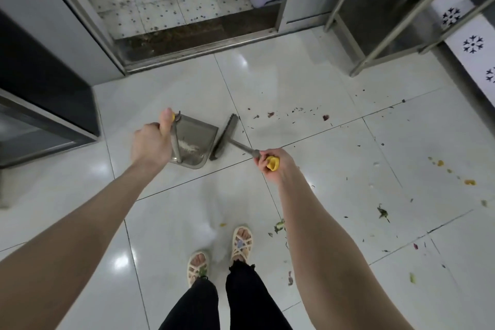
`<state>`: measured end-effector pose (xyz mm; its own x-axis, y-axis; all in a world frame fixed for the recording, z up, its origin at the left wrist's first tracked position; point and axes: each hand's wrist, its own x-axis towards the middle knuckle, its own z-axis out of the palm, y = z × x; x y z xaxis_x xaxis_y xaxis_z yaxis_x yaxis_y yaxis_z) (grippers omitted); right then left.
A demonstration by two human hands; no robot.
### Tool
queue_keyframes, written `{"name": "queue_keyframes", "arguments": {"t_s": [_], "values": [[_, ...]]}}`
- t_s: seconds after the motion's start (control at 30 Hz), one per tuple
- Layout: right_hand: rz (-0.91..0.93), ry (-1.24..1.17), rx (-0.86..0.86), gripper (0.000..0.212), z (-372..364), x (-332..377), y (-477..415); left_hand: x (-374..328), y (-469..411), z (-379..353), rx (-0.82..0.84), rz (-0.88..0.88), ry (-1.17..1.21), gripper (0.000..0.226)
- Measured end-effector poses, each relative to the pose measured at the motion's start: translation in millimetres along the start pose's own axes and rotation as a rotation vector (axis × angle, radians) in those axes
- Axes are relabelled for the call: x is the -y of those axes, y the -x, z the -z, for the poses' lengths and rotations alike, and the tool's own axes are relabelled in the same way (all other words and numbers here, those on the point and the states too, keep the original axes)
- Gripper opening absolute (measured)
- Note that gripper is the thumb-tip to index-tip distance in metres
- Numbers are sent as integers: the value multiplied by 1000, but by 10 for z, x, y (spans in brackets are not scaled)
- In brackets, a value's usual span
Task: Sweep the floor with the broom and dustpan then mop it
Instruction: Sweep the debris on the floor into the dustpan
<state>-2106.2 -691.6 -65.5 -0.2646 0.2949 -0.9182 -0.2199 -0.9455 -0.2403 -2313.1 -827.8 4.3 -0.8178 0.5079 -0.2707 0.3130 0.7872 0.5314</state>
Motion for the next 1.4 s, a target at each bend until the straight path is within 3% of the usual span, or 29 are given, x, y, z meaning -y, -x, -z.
{"name": "queue_keyframes", "arguments": {"t_s": [0.3,0.53,0.67,0.73,0.83,0.93,1.1,1.4], "values": [[-2,-2,-215,9,747,332,404,-152,186,-406,102,-32,36,79],[-4,-78,-350,12,1504,97,869,-177,619,-660,238,-116,40,75],[-25,-122,-378,11,1906,-195,1081,-27,803,-737,284,-241,-44,51],[3,-134,-419,9,2074,-415,1172,80,916,-727,312,-280,-41,50],[74,-186,-383,10,2190,-672,1265,169,1055,-649,331,-258,23,72],[129,-238,-293,12,2210,-847,1390,226,1186,-559,332,-259,44,77],[133,-277,-198,8,2091,-1089,1515,400,1298,-402,341,-325,8,64],[84,-337,-88,9,1894,-1439,1214,566,1577,-175,311,-275,45,66]]}}
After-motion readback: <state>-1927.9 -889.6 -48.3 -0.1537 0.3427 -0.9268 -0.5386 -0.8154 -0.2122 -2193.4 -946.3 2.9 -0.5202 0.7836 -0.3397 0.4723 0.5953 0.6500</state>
